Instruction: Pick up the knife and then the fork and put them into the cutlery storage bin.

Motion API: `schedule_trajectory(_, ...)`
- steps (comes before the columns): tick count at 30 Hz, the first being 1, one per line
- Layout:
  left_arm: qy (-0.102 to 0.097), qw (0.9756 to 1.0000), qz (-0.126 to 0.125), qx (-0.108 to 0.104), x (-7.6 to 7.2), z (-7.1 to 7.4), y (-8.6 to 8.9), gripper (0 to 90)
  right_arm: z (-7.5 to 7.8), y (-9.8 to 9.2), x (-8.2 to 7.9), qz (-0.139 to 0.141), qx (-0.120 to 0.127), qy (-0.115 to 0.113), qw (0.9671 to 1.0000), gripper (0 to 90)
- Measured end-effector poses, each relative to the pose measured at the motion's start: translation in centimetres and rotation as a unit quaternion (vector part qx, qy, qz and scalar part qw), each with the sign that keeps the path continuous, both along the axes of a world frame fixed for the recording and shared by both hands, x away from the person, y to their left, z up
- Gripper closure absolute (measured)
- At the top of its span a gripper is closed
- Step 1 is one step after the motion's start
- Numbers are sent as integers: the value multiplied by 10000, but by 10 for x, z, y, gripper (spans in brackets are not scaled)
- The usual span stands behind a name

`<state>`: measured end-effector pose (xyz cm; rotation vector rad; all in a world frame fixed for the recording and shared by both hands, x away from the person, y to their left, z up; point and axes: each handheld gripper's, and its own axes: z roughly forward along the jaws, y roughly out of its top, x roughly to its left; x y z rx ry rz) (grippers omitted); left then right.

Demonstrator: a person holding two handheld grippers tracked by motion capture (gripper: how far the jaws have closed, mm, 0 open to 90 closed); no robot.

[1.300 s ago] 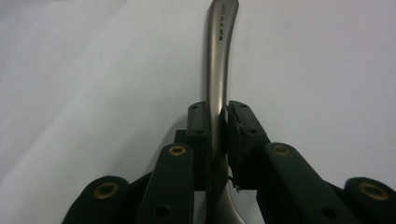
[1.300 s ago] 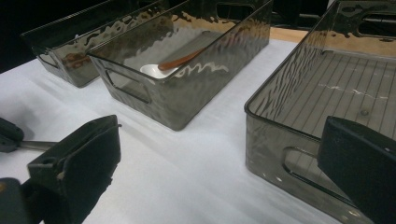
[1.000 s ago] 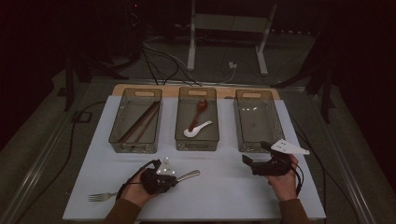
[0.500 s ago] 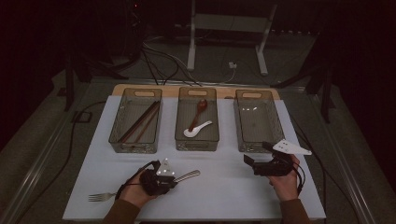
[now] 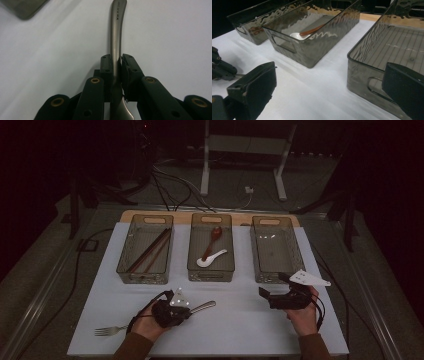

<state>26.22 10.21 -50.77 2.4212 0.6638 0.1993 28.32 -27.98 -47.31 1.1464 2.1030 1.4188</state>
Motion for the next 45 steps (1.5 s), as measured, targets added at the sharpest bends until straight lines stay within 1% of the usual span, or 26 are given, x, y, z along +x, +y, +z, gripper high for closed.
schedule_trajectory(4,-72,10000,3,-46,1,4,-9,818,0,2,0,47,-20,4,10000,0)
schedule_trajectory(5,-33,10000,-28,-62,2,5,-11,818,0,3,-1,43,-7,20,10000,0)
schedule_trajectory(6,-72,10000,-30,-57,2,6,-13,818,0,3,-1,51,-13,23,10000,0)
schedule_trajectory(7,-46,10000,-54,-55,3,6,-15,818,0,3,-1,66,-27,18,10000,0)
schedule_trajectory(9,-70,9999,-43,-74,4,7,-18,818,0,3,-1,77,-20,26,10000,0)
schedule_trajectory(10,-47,9999,-61,-106,5,8,-18,818,0,4,-1,77,-15,36,10000,0)
schedule_trajectory(13,-86,9999,-38,-135,6,10,-20,818,-1,4,-1,94,-22,44,9999,0)
schedule_trajectory(15,-67,9998,-46,-163,7,11,-21,818,-1,5,-1,108,-25,47,9999,0)
schedule_trajectory(16,-99,9998,-20,-179,7,12,-21,818,-1,6,-2,105,-12,64,9999,0)
schedule_trajectory(17,-73,9998,-26,-200,8,13,-22,818,-1,6,-1,117,-25,60,9999,0)
schedule_trajectory(20,-115,9996,-27,-241,9,16,-25,818,-1,6,-1,120,-27,62,9999,0)
schedule_trajectory(24,-152,9995,-49,-289,11,18,-30,818,-1,7,-1,135,-34,65,9999,0)
schedule_trajectory(25,-126,9994,-49,-318,12,18,-31,818,-2,7,-1,143,-48,79,9999,0)
schedule_trajectory(31,-157,9992,-57,-357,14,20,-39,818,-2,9,-2,178,-59,94,9998,0)
schedule_trajectory(33,-157,9992,-89,-366,16,21,-41,818,-2,9,-2,167,-44,94,9998,0)
schedule_trajectory(34,-187,9992,-85,-354,16,22,-43,818,-2,9,-2,168,-39,98,9998,0)
schedule_trajectory(35,-156,9991,-95,-395,16,23,-44,818,-2,9,-2,176,-45,97,9998,0)
schedule_trajectory(39,-215,9988,-109,-416,19,27,-49,818,-2,9,-2,181,-50,98,9998,0)
schedule_trajectory(40,-198,9988,-114,-435,19,27,-50,819,-2,9,-2,189,-71,93,9998,0)
schedule_trajectory(45,-241,9984,-124,-503,23,32,-57,818,-2,9,-2,190,-58,101,9998,0)
